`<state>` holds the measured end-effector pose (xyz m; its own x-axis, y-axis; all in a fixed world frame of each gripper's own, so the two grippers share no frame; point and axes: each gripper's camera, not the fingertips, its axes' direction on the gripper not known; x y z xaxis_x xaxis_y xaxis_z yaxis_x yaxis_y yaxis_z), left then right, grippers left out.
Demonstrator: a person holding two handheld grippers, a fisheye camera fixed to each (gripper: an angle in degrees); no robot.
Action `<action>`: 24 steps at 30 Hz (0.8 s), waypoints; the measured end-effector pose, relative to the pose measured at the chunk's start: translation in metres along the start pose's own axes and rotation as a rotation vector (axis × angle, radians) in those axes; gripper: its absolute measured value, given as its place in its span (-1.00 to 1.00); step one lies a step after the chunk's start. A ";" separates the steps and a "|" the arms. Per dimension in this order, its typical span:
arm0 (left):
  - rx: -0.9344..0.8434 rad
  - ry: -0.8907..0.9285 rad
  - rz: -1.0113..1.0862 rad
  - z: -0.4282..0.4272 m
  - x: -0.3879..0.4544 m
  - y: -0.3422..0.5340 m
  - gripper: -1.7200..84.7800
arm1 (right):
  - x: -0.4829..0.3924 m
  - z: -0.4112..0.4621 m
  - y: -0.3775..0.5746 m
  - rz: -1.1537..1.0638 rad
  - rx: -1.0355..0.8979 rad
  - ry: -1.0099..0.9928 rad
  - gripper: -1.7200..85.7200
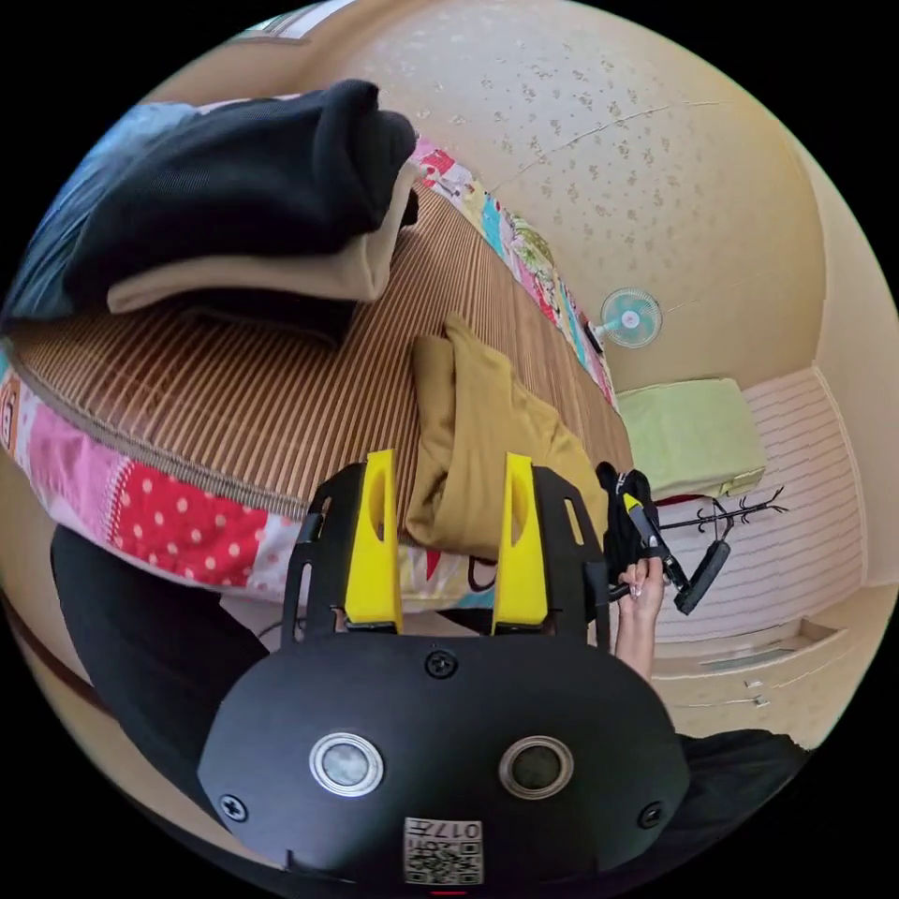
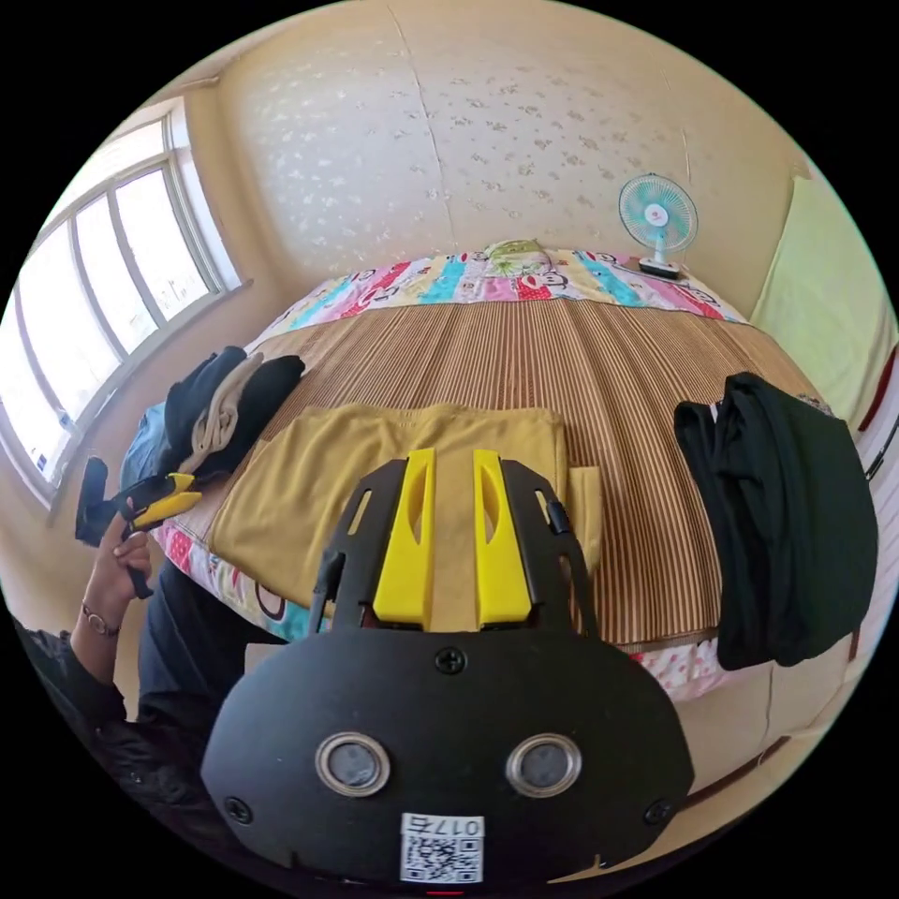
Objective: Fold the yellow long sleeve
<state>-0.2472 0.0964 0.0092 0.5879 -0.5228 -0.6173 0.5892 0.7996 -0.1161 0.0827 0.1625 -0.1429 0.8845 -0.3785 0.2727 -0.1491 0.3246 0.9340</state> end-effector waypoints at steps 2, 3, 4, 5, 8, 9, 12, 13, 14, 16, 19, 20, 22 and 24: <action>0.005 -0.046 0.004 0.015 -0.003 0.010 -0.59 | -0.015 0.016 0.017 -0.049 0.014 0.079 -0.86; 0.003 -0.050 -0.001 0.019 -0.004 0.011 -0.60 | -0.020 0.032 0.024 -0.087 -0.017 0.139 -0.88; -0.009 -0.050 -0.022 0.026 -0.008 0.010 -0.62 | -0.020 0.041 0.026 -0.102 -0.051 0.171 -0.89; -0.001 -0.047 -0.044 0.028 -0.012 0.009 -0.66 | -0.016 0.061 0.031 -0.097 -0.135 0.242 -0.92; -0.062 0.031 -0.094 0.041 -0.022 -0.001 -0.78 | -0.001 0.069 0.044 -0.100 -0.123 0.201 -0.94; -0.075 0.046 -0.117 0.043 -0.024 -0.003 -0.81 | 0.004 0.067 0.047 -0.110 -0.114 0.171 -0.94; 0.000 0.148 -0.129 0.033 -0.014 -0.015 -0.86 | 0.019 0.064 0.048 -0.073 -0.079 0.111 -0.95; 0.059 0.209 -0.067 0.026 0.005 -0.023 -0.88 | 0.022 0.063 0.048 -0.063 -0.073 0.100 -0.95; 0.095 0.261 0.000 0.024 0.031 -0.032 -0.88 | 0.028 0.062 0.047 -0.045 -0.063 0.082 -0.95; 0.100 0.316 0.115 0.033 0.082 -0.046 -0.89 | 0.036 0.058 0.044 -0.024 -0.053 0.057 -0.95; 0.037 0.339 0.385 0.076 0.180 -0.048 -0.90 | 0.058 0.043 0.034 0.041 -0.087 -0.012 -0.95; -0.004 0.349 0.482 0.100 0.214 -0.038 -0.91 | 0.070 0.031 0.031 0.084 -0.113 -0.046 -0.95; -0.109 0.377 0.602 0.142 0.256 -0.018 -0.91 | 0.090 0.008 0.033 0.134 -0.128 -0.061 -0.95; -0.238 0.390 0.696 0.182 0.285 0.008 -0.90 | 0.115 -0.031 0.045 0.179 -0.098 -0.043 -0.95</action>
<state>0.0259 -0.0997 -0.0264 0.5145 0.2191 -0.8290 0.0037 0.9662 0.2577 0.1919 0.1601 -0.0769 0.8276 -0.3431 0.4443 -0.2571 0.4720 0.8433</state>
